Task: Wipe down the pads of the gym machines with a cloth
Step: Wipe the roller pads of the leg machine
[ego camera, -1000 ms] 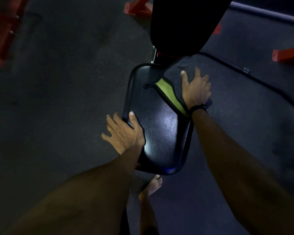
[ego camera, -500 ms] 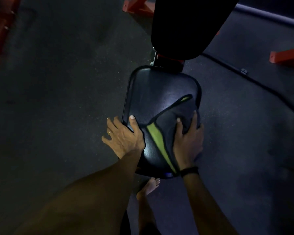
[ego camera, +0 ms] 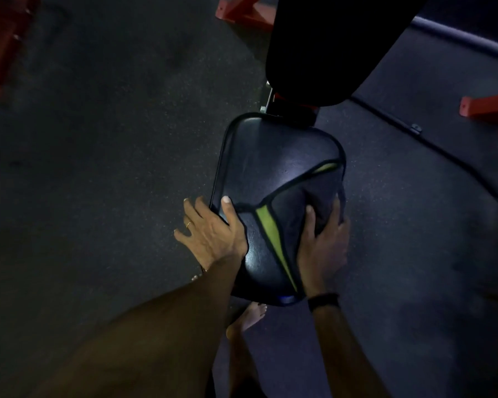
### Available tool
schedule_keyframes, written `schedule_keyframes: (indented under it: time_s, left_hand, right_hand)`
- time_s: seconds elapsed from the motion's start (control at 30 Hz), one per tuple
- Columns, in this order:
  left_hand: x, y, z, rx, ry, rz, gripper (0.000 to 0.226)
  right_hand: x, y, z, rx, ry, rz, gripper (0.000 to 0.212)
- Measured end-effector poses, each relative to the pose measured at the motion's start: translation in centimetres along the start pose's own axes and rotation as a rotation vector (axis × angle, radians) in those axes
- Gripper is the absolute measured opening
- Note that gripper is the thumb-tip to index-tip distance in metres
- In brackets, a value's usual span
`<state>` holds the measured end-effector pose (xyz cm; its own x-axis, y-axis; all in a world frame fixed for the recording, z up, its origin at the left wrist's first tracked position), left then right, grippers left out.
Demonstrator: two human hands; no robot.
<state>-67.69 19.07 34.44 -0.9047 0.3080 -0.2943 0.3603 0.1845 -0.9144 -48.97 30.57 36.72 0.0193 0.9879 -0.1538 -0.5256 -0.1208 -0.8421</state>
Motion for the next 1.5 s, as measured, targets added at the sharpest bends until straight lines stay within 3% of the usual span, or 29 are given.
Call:
schedule_keyframes:
  time_s: [0.13,0.33,0.47,0.6,0.83,1.23,1.4,1.5]
  left_hand:
    - [-0.1,-0.1,-0.1,-0.011,0.004,0.004,0.076]
    - [-0.3,0.0,-0.1,-0.020,-0.008,0.032,0.075]
    - [-0.1,-0.1,0.1,-0.039,-0.022,0.043,0.074]
    - [-0.1,-0.2,-0.1,-0.052,-0.016,0.059,0.076]
    - [-0.1,-0.4,0.1,-0.050,-0.027,0.034,0.079]
    - [-0.3,-0.3,0.1,-0.089,-0.010,-0.064,0.083]
    - [-0.2,-0.5,0.3,-0.211,0.017,-0.117,0.082]
    - [-1.3,-2.1,0.9,-0.483,0.021,-0.227,0.078]
  right_hand:
    - [-0.4,0.3,-0.6,-0.010,0.056,0.037,0.071]
    - [12.6,1.8,4.4,-0.086,-0.080,0.012,0.069]
    - [16.6,4.6,9.4,-0.374,-0.250,0.024,0.072]
    - [15.4,6.6,13.6,-0.483,-0.417,-0.012,0.086]
    - [11.3,12.6,21.0,-0.565,-0.664,0.210,0.081]
    - [9.9,14.5,24.6,-0.683,-0.631,0.402,0.046]
    - [6.6,14.8,23.1,-0.776,-0.848,0.312,0.052]
    - [2.7,14.0,21.7,-0.753,-1.003,0.301,0.052]
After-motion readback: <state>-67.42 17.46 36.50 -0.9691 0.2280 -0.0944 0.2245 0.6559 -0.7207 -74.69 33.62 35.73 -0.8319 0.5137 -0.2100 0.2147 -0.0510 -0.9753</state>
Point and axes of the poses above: each hand's wrist, its own x-axis towards the middle knuckle, its own y-axis out of the palm, z = x × y, the point moved 6 cm from there along x, towards the middle knuckle, and after that the axes turned 2 degrees about y, right-handed, at the moved point
